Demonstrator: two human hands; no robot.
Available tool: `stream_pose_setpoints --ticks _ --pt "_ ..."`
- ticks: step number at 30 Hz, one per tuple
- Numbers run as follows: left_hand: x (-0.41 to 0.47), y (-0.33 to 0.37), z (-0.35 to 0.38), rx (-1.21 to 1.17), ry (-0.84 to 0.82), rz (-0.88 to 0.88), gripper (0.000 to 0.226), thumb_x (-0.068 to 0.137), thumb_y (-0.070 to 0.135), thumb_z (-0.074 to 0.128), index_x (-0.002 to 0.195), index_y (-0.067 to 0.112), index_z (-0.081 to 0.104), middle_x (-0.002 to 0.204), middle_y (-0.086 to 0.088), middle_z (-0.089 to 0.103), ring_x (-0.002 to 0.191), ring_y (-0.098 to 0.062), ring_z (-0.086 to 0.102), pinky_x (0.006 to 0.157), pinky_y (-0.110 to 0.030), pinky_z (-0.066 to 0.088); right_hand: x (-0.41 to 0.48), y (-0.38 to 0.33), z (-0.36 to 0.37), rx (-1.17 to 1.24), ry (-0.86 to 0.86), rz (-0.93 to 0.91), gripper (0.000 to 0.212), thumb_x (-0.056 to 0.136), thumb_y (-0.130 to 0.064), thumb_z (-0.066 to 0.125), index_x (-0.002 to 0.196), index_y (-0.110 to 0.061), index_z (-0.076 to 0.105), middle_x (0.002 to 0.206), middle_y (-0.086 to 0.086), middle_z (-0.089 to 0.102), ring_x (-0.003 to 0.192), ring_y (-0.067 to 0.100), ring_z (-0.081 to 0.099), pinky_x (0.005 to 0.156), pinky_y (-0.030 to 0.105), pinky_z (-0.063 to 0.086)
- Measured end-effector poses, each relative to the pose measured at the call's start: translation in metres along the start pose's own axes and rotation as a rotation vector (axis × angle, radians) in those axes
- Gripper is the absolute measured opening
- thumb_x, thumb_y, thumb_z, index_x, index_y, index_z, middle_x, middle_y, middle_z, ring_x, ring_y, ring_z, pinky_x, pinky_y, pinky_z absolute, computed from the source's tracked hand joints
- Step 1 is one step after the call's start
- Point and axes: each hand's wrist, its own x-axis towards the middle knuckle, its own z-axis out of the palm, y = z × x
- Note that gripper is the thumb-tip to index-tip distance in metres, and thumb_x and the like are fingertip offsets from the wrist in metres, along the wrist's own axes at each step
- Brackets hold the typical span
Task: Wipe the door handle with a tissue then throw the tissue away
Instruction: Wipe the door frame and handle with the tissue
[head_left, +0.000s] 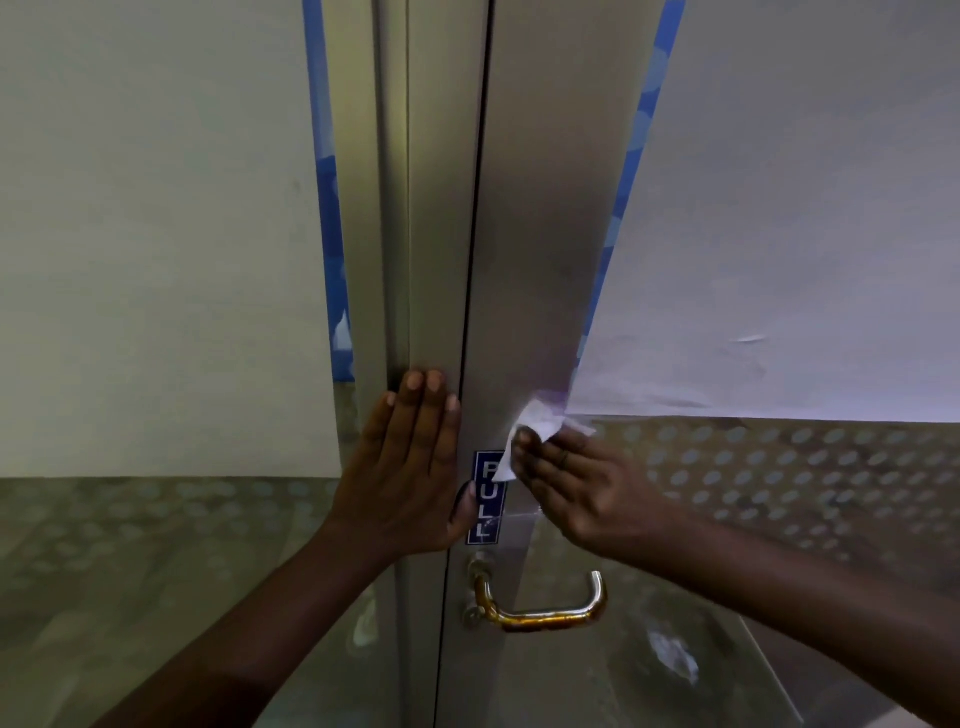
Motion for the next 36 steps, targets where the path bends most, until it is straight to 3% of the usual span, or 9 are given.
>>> stream_pose_setpoints --ticks 2,5,9,12,16,19,26,32,36 --pt "0.0 0.0 -0.001 -0.005 0.002 -0.005 0.087 0.09 0.045 0.037 0.151 -0.009 0.006 0.161 -0.026 -0.006 0.15 -0.039 -0.001 0.123 -0.049 0.001 -0.017 -0.024 0.009 0.031 -0.118 -0.117 0.032 0.094 -0.005 0.059 0.122 0.009 0.057 0.114 0.019 0.07 0.105 0.025 0.067 0.106 0.04 0.043" --pt "0.0 0.001 -0.001 0.004 -0.001 0.004 0.086 0.091 0.045 0.035 0.151 -0.009 0.005 0.161 -0.027 -0.006 0.15 -0.04 -0.001 0.123 -0.049 0.001 -0.029 -0.031 0.009 0.119 -0.235 -0.203 0.033 0.093 -0.008 0.06 0.123 0.007 0.058 0.11 0.011 0.073 0.102 0.018 0.068 0.105 0.034 0.044" --pt "0.001 0.001 -0.001 0.018 -0.001 0.002 0.091 0.086 0.043 0.042 0.151 -0.009 0.005 0.161 -0.027 -0.006 0.15 -0.04 -0.001 0.123 -0.049 0.002 -0.007 0.004 0.0 0.078 -0.075 -0.042 0.037 0.095 -0.008 0.057 0.13 0.005 0.053 0.129 0.019 0.061 0.122 0.026 0.057 0.111 0.042 0.036" --pt "0.0 0.001 -0.001 0.018 0.008 0.0 0.092 0.085 0.043 0.045 0.15 -0.009 0.007 0.161 -0.028 -0.004 0.15 -0.04 0.0 0.123 -0.05 0.003 0.001 0.007 0.002 0.052 0.05 0.098 0.033 0.094 -0.007 0.06 0.125 0.004 0.057 0.127 0.021 0.061 0.129 0.028 0.05 0.109 0.045 0.037" --pt "0.001 0.002 -0.002 0.018 0.013 -0.003 0.093 0.085 0.043 0.049 0.15 -0.01 0.008 0.161 -0.028 -0.004 0.15 -0.041 0.001 0.123 -0.05 0.003 -0.024 -0.031 0.015 0.098 -0.108 -0.099 0.031 0.092 -0.003 0.06 0.12 0.01 0.059 0.112 0.019 0.071 0.102 0.025 0.068 0.102 0.039 0.045" --pt "0.0 0.001 -0.002 0.022 0.004 0.0 0.097 0.084 0.045 0.051 0.15 -0.01 0.007 0.161 -0.028 -0.005 0.15 -0.041 0.001 0.123 -0.05 0.003 -0.031 -0.03 0.01 0.142 -0.226 -0.224 0.031 0.093 -0.005 0.058 0.122 0.006 0.06 0.109 0.01 0.074 0.099 0.017 0.069 0.099 0.033 0.048" --pt "0.0 0.001 -0.001 0.005 0.009 -0.005 0.091 0.086 0.041 0.048 0.15 -0.009 0.008 0.161 -0.027 -0.004 0.15 -0.041 0.002 0.123 -0.05 0.004 0.008 0.002 -0.005 0.025 0.046 0.057 0.027 0.095 -0.005 0.058 0.12 0.005 0.062 0.124 0.021 0.063 0.123 0.029 0.056 0.11 0.042 0.037" --pt "0.001 0.001 -0.004 -0.003 0.01 0.001 0.091 0.085 0.042 0.048 0.15 -0.01 0.01 0.161 -0.027 -0.004 0.15 -0.041 0.002 0.123 -0.051 0.006 -0.017 -0.026 -0.002 0.133 -0.265 -0.228 0.031 0.093 -0.007 0.06 0.122 0.004 0.061 0.109 0.008 0.074 0.102 0.016 0.068 0.099 0.032 0.049" --pt "0.001 0.002 -0.003 -0.007 0.008 -0.007 0.091 0.087 0.041 0.047 0.15 -0.009 0.007 0.161 -0.027 -0.006 0.15 -0.04 0.0 0.123 -0.05 0.004 0.002 0.008 -0.011 0.074 -0.088 -0.035 0.035 0.093 -0.009 0.061 0.126 0.001 0.058 0.128 0.015 0.062 0.12 0.023 0.059 0.108 0.04 0.04"
